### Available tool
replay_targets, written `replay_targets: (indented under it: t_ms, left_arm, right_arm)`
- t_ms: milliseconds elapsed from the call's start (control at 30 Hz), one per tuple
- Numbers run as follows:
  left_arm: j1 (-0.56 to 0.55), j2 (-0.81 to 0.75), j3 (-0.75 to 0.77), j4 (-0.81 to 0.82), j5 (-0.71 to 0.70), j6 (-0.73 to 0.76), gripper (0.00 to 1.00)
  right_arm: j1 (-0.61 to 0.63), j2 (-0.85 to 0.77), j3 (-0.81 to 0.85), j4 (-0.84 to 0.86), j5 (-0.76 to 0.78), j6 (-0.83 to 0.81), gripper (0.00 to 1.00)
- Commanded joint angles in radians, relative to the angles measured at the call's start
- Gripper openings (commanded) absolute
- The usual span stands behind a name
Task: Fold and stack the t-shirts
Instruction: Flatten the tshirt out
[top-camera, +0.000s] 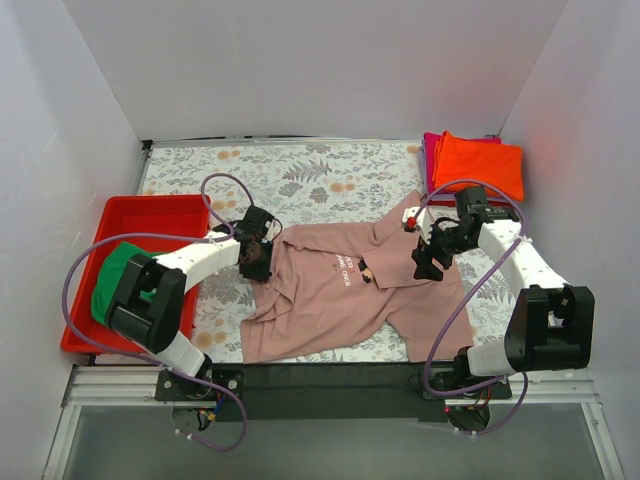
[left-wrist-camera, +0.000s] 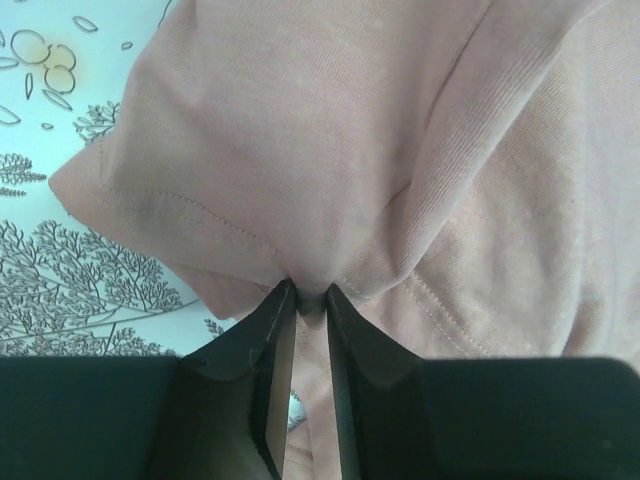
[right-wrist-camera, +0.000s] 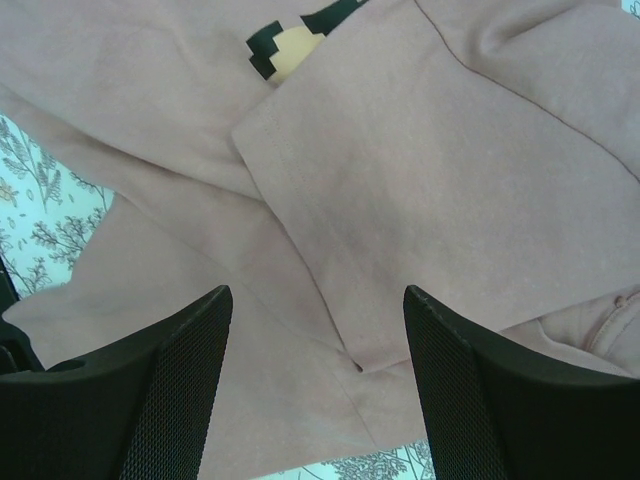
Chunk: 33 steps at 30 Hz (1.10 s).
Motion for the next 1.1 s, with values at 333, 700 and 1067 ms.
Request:
replay_targets:
  t_ms: [333,700,1067]
  left_arm:
    - [0.003,-0.071,0.044,-0.045,0.025,0.028,0.00]
    - [0.003,-0.149,0.034,-0.044,-0.015,0.020,0.00]
    - [0.014,-0.228,0.006,-0.050,-0.027,0.001,0.00]
  right_arm:
    - [-0.003,0.000,0.063,-0.025,0.071,-0.058,0.75]
    - [-0.001,0.032,0.124,-0.078,0.167,-0.150,0.76]
    - [-0.003,0.146,0.138,-0.258,0.315,-0.528,0.63]
